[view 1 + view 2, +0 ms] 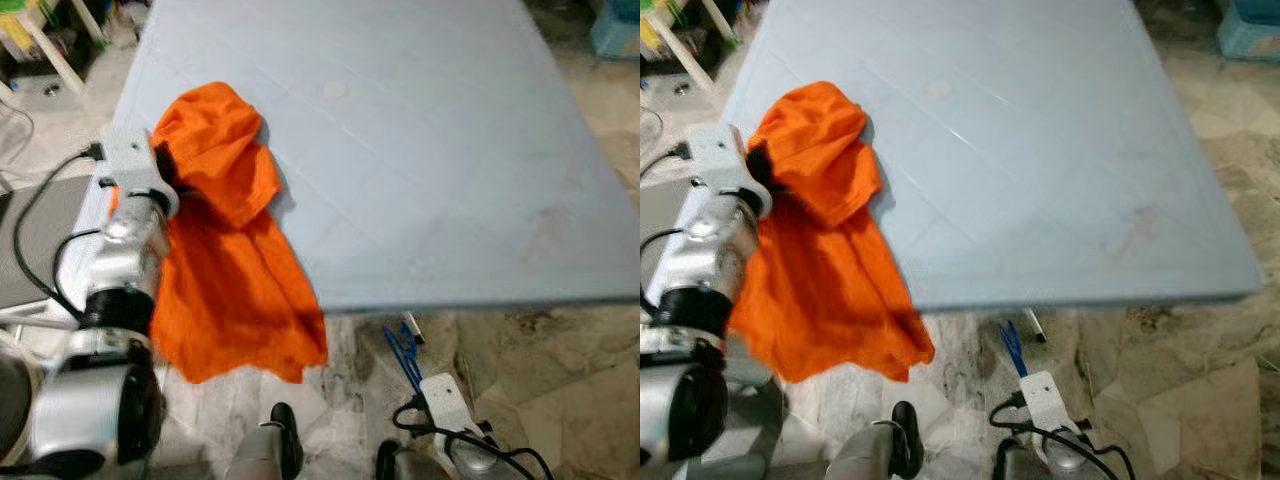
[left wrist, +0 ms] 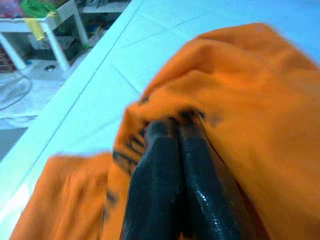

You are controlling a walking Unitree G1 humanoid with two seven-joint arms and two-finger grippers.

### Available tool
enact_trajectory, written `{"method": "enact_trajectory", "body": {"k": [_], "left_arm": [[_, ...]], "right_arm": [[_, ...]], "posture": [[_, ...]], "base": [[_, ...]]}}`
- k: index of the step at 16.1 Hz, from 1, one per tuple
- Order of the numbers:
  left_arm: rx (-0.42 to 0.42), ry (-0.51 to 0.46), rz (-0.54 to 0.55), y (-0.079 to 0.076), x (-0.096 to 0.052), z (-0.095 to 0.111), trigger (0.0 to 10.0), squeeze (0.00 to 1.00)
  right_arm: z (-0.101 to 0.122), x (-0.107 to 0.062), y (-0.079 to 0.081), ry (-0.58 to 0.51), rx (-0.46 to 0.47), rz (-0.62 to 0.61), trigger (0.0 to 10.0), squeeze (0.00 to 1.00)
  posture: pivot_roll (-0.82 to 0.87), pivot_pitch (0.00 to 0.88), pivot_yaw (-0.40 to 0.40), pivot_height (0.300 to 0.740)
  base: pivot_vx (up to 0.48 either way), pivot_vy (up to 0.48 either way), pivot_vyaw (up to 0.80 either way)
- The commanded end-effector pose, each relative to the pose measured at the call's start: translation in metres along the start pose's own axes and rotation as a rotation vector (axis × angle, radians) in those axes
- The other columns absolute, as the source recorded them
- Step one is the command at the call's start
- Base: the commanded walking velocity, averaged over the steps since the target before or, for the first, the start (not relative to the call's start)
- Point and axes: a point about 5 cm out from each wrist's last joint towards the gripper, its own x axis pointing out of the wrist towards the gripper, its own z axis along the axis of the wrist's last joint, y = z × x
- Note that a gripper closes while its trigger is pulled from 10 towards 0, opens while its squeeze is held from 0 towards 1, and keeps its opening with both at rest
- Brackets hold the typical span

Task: Hang hanger

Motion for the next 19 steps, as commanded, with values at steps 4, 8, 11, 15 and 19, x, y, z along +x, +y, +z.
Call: {"method": "enact_trajectory", "body": {"k": [4, 8, 11, 15, 19], "left_arm": [[0.092, -0.202, 0.049, -0.001, 0.010, 0.039, 3.4, 0.00], [0.153, -0.369, -0.010, -0.015, 0.005, 0.061, 10.0, 0.21], [0.136, -0.403, -0.038, -0.022, -0.013, 0.038, 10.0, 1.00], [0.167, -0.389, -0.020, -0.012, -0.036, 0.020, 10.0, 1.00], [0.165, -0.452, -0.008, -0.005, -0.077, 0.024, 10.0, 1.00]], "right_arm": [[-0.012, -0.004, 0.003, 0.036, 0.007, 0.000, 10.0, 0.00], [-0.011, -0.004, 0.002, 0.033, 0.002, -0.002, 10.0, 0.00], [-0.014, -0.005, 0.003, 0.039, 0.003, 0.003, 10.0, 0.00], [-0.009, -0.003, 0.003, 0.033, -0.007, 0.012, 10.0, 0.00], [-0.011, -0.003, 0.001, 0.036, -0.011, 0.009, 10.0, 0.00]], "posture": [[-0.15, 0.258, 0.082, 0.740], [-0.14, 0.255, 0.086, 0.740], [-0.13, 0.253, 0.085, 0.740], [-0.12, 0.251, 0.082, 0.740], [-0.10, 0.253, 0.084, 0.740]], "base": [[0.185, 0.000, 0.00], [0.000, 0.000, 0.00], [0.000, 0.000, 0.00], [0.000, 0.000, 0.00], [0.000, 0.000, 0.00]]}}
